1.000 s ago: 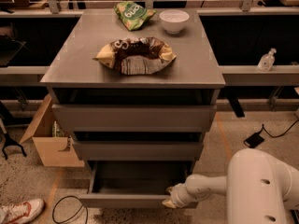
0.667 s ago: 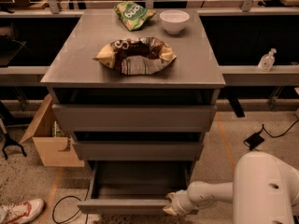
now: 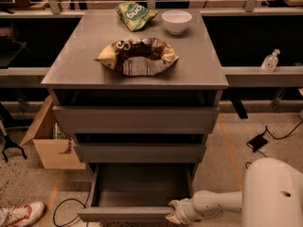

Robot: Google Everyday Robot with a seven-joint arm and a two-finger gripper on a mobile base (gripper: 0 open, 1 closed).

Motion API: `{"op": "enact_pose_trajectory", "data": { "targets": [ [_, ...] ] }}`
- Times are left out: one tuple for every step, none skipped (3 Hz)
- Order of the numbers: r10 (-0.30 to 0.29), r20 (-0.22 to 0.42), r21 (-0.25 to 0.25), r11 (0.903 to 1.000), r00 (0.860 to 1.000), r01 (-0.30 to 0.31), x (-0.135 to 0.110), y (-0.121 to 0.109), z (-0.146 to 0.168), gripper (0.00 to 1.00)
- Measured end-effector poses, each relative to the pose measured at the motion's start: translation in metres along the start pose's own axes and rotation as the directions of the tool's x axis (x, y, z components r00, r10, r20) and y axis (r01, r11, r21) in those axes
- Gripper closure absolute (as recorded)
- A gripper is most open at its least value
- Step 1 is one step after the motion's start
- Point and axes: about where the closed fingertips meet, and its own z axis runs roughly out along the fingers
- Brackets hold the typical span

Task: Open bottom drawer

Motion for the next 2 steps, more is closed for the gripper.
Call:
{"op": "enact_pose_trajectory", "data": {
  "targets": [
    [0.000,0.000,0.000,1.0000,1.000,0.000,-0.0024,0.0003,-0.0038,0.82],
    [0.000,0.000,0.000,1.0000,1.000,0.000,-0.0024,0.0003,-0.0038,0.59]
  ]
}}
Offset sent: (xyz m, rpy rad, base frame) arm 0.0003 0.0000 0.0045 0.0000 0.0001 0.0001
